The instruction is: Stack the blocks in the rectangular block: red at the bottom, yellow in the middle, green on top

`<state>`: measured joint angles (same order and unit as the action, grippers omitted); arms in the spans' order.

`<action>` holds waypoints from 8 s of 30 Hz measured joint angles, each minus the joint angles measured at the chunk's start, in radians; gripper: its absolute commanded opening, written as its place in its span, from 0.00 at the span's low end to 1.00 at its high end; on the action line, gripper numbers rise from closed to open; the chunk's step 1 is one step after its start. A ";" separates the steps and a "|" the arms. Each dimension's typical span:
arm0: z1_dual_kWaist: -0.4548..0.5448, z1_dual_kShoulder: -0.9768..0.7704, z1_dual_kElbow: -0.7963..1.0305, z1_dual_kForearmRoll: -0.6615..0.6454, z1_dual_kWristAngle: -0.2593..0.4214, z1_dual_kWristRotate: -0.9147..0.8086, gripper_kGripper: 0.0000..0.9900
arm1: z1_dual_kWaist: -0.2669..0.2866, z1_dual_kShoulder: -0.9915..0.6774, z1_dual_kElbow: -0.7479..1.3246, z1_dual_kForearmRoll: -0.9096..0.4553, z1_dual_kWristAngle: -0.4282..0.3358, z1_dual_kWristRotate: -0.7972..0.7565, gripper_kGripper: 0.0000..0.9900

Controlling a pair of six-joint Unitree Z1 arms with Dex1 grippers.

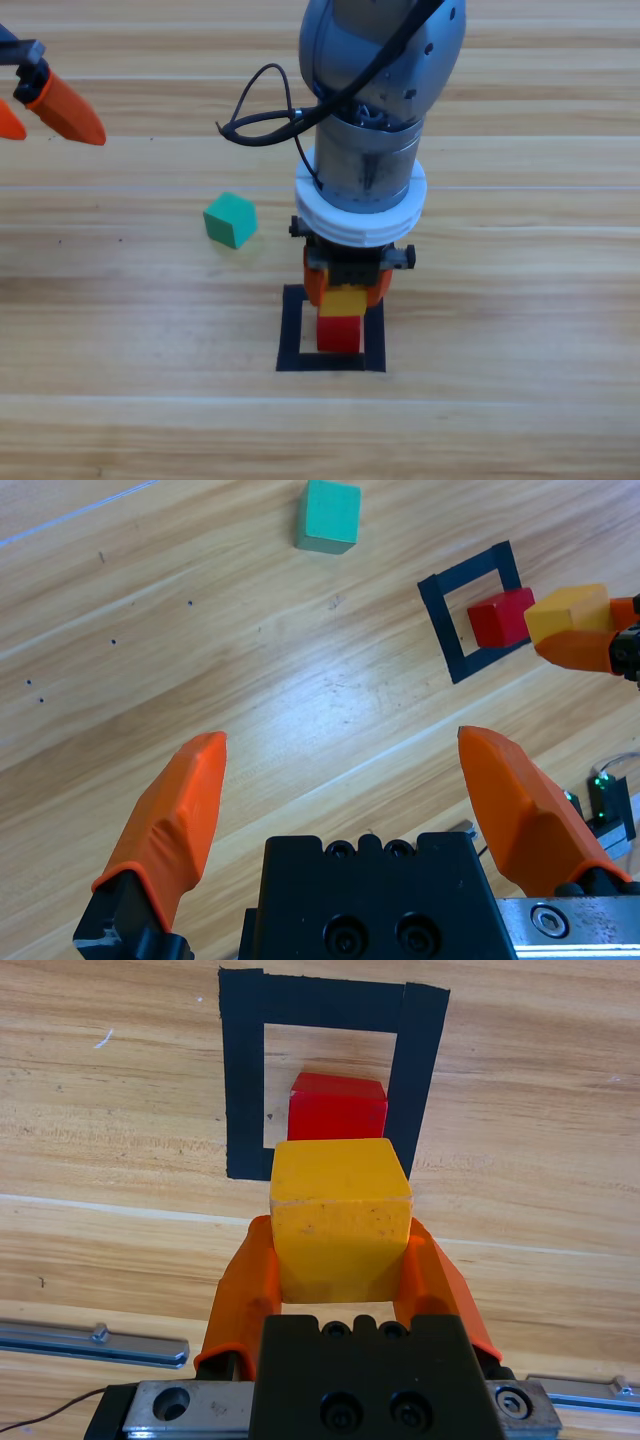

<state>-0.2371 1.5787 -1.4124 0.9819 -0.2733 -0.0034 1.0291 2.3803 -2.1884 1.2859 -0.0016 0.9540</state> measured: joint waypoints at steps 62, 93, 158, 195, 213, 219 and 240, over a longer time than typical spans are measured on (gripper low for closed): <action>0.000 0.001 0.064 -0.079 -0.007 -0.017 1.00 | 0.001 0.065 -0.057 0.016 -0.012 0.056 0.00; 0.000 0.001 0.064 -0.079 -0.007 -0.034 0.99 | 0.002 0.031 -0.072 0.022 -0.109 0.051 1.00; -0.328 0.708 -0.510 0.103 0.331 -0.273 0.97 | -0.124 -0.962 1.198 -0.988 0.165 -0.669 1.00; -0.322 0.731 -0.389 -0.041 0.333 -0.256 0.58 | -0.124 -1.014 1.187 -0.937 0.131 -0.659 1.00; -0.318 0.645 -0.406 -0.011 0.313 -0.469 0.06 | -0.124 -1.014 1.187 -0.937 0.129 -0.649 1.00; -0.325 0.641 -0.656 0.222 0.318 -0.552 0.03 | -0.124 -1.014 1.187 -0.937 0.129 -0.623 1.00; -0.590 0.632 -0.794 0.424 0.309 -0.567 0.00 | -0.124 -1.014 1.164 -0.916 0.129 -0.629 1.00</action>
<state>-0.8272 2.2110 -2.2068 1.4060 0.0355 -0.5706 0.9052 1.3662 -1.0244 0.3701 0.1275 0.3254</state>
